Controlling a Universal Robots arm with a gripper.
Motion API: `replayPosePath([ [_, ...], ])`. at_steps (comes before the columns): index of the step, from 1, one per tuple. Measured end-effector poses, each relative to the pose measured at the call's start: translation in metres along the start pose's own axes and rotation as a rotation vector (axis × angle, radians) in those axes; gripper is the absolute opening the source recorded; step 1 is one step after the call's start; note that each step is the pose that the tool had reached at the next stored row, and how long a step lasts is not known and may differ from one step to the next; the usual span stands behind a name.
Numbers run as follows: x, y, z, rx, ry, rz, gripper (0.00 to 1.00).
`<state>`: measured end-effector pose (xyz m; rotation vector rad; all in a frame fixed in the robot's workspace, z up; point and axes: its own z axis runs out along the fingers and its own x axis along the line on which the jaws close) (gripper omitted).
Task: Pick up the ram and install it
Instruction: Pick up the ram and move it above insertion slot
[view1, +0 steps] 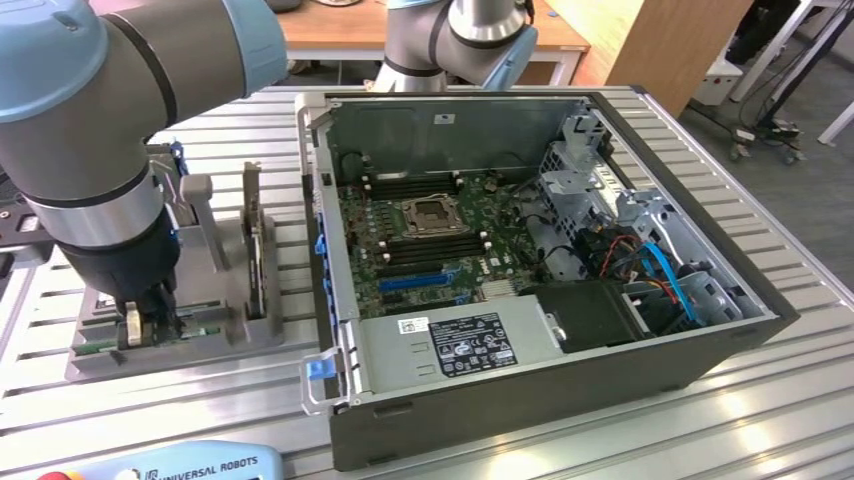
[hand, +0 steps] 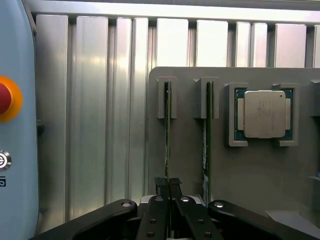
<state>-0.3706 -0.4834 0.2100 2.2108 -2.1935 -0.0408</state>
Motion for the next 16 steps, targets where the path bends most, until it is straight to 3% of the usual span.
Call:
replayPosePath([
  [16, 0.0, 0.0009, -0.0257, 0.0, 0.0, 0.0, 0.11],
])
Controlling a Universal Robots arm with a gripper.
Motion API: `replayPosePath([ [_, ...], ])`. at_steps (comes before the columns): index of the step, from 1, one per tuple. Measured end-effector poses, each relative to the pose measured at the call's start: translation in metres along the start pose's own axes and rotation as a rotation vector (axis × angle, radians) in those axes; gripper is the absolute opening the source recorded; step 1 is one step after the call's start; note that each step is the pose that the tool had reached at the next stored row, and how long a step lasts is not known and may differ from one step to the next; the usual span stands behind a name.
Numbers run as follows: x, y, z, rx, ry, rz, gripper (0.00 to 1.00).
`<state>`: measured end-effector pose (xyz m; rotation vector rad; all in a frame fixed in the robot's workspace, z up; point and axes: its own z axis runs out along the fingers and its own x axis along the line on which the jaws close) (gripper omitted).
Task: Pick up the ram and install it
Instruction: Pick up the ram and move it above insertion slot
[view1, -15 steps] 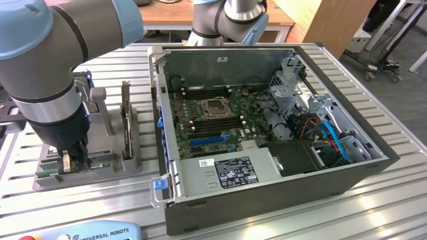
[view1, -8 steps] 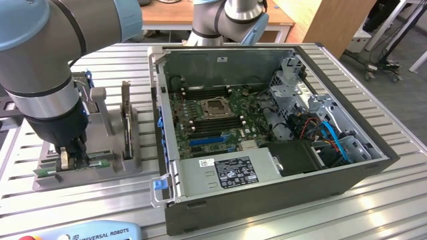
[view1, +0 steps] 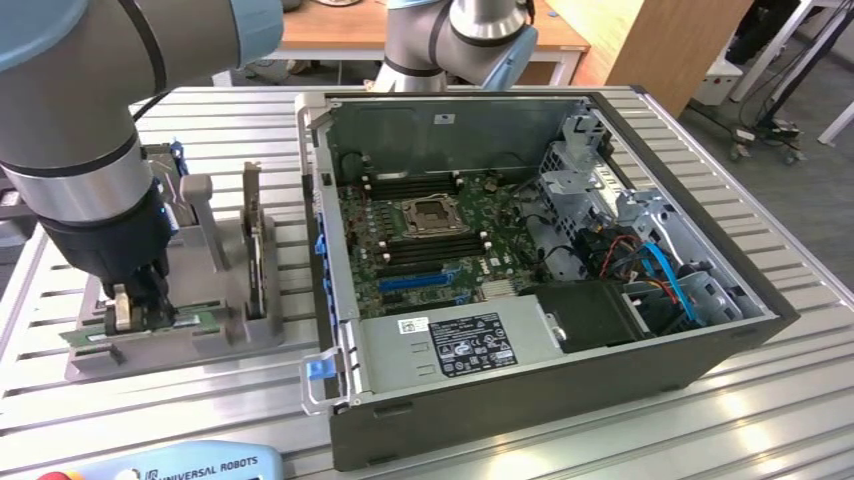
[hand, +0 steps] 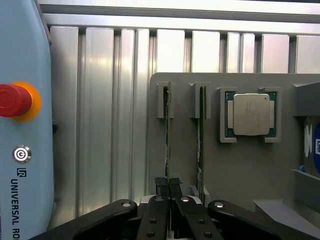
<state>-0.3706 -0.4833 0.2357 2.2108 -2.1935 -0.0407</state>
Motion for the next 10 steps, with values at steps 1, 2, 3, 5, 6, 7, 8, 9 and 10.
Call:
replayPosePath([
  [1, 0.0, 0.0, -0.0017, 0.0, 0.0, 0.0, 0.11],
  [2, 0.0, 0.0001, -0.0035, 0.0001, -0.0001, 0.0, 0.11],
  [3, 0.0, 0.0002, -0.0055, 0.0001, -0.0001, 0.0, 0.11],
  [5, 0.0, 0.0004, -0.0099, 0.0, 0.0, 0.0, 0.11],
  [6, 0.0, 0.0005, -0.0124, 0.0, 0.0, 0.0, 0.11],
  [7, 0.0, 0.0006, -0.0149, 0.0001, 0.0, 0.0, 0.11],
  [8, 0.0, 0.0007, -0.0179, 0.0001, 0.0, 0.0, 0.11],
  [9, 0.0, 0.0008, -0.0208, 0.0, 0.0, 0.0, 0.11],
  [10, 0.0, 0.0009, -0.0236, 0.0001, -0.0001, 0.0, 0.11],
])
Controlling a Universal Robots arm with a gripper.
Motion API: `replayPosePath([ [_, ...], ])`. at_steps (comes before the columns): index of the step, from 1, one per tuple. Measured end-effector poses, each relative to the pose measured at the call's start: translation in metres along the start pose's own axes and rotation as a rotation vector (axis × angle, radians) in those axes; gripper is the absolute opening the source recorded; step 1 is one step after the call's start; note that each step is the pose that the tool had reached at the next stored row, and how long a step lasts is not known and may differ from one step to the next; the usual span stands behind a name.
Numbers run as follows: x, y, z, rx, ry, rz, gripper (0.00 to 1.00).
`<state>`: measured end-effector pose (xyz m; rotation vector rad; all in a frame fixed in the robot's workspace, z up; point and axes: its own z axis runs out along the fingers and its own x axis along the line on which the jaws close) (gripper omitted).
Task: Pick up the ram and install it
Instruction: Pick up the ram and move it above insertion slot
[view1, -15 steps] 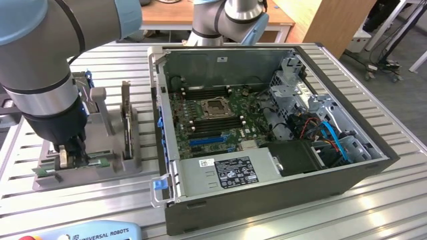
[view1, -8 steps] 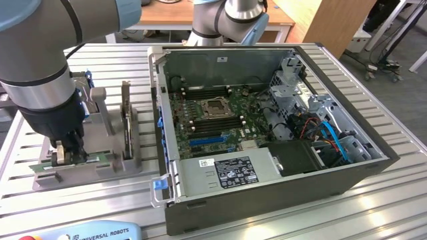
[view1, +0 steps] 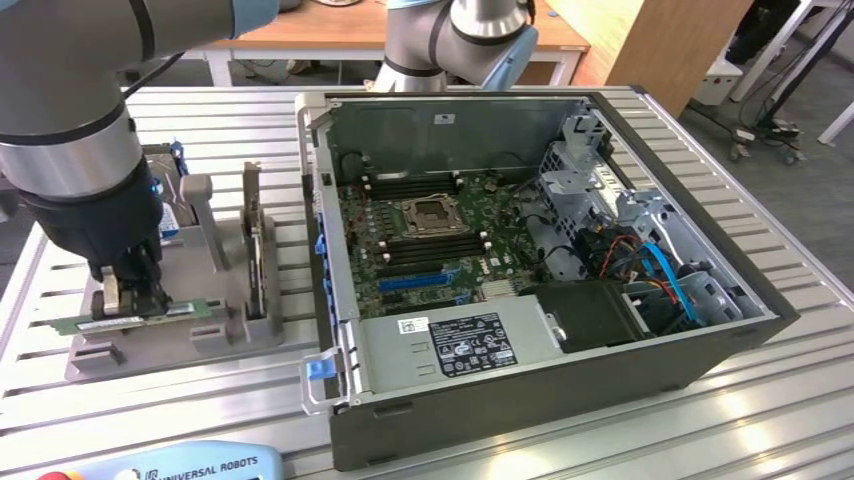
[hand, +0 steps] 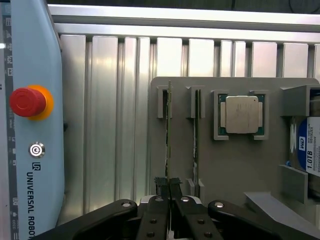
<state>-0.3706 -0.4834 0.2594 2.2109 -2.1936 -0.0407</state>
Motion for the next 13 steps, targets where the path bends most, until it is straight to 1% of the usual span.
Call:
replayPosePath([
  [8, 0.0, 0.0009, -0.0244, -0.0001, 0.0, 0.0, 0.11],
  [13, 0.0, 0.0015, -0.0416, -0.0001, 0.0001, 0.0, 0.11],
])
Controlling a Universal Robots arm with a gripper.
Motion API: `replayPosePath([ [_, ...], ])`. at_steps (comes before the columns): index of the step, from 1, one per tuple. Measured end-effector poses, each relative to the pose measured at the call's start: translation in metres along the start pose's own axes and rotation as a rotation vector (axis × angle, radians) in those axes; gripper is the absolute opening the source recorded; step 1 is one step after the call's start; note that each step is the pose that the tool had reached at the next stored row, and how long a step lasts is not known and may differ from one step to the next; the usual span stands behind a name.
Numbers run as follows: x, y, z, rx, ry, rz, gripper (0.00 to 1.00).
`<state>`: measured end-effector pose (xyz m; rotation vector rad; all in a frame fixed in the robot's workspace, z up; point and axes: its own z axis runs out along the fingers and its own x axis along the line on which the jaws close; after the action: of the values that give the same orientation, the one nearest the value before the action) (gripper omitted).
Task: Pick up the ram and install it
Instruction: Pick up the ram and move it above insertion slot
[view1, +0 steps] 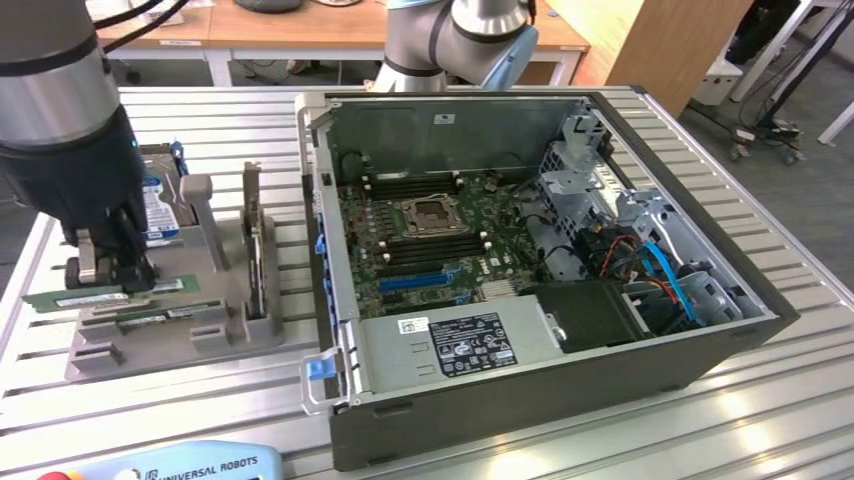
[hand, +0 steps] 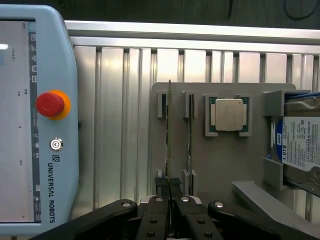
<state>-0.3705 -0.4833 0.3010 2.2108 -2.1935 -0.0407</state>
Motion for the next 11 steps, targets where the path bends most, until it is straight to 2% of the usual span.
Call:
replayPosePath([
  [5, 0.0, 0.0006, -0.0159, 0.0, 0.0, 0.0, 0.11],
  [11, 0.0, 0.0012, -0.0305, 0.0, -0.0001, 0.0, 0.11],
])
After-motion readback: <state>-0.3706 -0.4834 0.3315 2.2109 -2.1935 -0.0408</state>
